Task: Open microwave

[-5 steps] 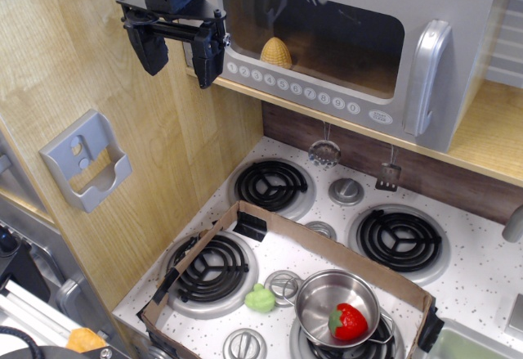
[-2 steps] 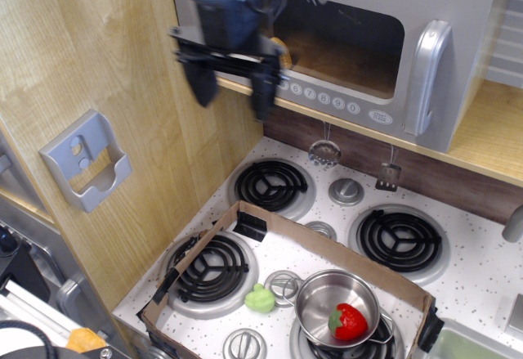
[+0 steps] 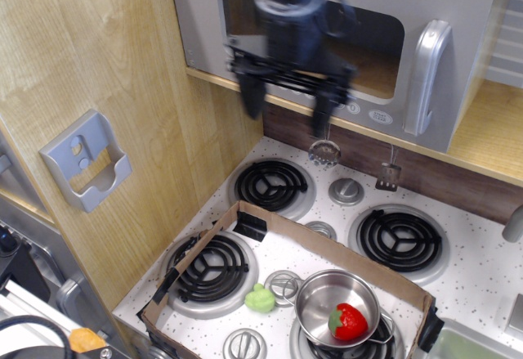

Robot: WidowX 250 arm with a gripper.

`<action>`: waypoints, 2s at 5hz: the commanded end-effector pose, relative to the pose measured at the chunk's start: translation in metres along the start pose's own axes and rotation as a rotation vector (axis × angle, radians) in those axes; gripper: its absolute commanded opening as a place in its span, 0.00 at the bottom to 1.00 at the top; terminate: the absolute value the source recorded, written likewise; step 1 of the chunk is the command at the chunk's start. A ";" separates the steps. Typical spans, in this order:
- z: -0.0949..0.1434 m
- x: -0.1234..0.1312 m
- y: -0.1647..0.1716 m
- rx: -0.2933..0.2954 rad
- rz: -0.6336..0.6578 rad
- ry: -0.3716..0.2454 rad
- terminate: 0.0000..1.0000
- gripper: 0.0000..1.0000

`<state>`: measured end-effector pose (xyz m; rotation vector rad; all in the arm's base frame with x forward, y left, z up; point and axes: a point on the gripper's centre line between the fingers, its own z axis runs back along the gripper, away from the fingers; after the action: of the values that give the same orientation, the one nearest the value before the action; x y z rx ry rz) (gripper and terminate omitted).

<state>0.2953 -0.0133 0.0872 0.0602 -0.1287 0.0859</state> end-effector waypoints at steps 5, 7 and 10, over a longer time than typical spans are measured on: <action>0.016 0.066 -0.060 -0.038 -0.095 -0.131 0.00 1.00; 0.019 0.074 -0.065 -0.047 -0.107 -0.160 0.00 1.00; 0.008 0.049 -0.056 -0.042 -0.001 -0.170 0.00 0.00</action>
<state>0.3426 -0.0651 0.0819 0.0353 -0.2490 0.0742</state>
